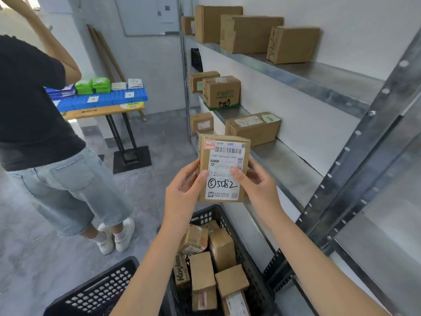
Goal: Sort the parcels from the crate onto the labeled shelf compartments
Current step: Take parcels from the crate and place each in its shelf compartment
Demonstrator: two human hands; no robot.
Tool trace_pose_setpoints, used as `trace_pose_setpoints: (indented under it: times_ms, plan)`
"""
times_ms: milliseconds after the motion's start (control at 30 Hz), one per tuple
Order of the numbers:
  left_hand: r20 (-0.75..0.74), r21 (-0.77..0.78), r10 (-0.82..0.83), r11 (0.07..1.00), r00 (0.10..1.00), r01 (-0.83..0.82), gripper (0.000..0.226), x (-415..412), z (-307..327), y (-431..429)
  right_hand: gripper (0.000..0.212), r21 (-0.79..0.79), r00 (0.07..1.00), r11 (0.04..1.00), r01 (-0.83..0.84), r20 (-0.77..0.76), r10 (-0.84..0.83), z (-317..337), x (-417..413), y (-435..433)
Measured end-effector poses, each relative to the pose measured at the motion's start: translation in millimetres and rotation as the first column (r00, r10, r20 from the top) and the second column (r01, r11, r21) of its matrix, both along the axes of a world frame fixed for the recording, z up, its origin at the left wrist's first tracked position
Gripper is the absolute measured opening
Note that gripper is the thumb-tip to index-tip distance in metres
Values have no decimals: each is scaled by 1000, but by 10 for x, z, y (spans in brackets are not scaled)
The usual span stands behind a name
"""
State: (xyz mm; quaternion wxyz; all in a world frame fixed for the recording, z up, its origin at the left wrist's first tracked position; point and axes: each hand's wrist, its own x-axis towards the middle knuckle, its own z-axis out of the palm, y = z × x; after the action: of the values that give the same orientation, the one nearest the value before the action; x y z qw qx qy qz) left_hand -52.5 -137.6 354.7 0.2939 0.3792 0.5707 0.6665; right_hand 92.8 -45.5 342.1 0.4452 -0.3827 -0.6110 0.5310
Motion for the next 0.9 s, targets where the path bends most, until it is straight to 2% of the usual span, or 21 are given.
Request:
trace_pose_setpoints:
  times_ms: [100, 267, 400, 733, 900]
  plan:
    - [4, 21, -50, 999, 999, 50, 37, 130, 65, 47, 39, 31, 999, 998, 46, 1, -46, 118, 183, -35]
    - [21, 50, -151, 987, 988, 150, 36, 394, 142, 53, 50, 27, 990, 990, 140, -23, -139, 275, 513, -216]
    - [38, 50, -237, 971, 971, 235, 36, 652, 193, -107, 45, 42, 968, 968, 249, -7, -249, 353, 811, -505]
    - [46, 21, -445, 896, 895, 444, 35, 1233, 222, -1069, 40, -12, 897, 898, 441, -38, -441, 312, 1463, -1813]
    - [55, 5, -557, 830, 829, 558, 34, 1617, 176, -1654, 51, -1, 826, 827, 563, -51, -562, 216, 1824, -2606]
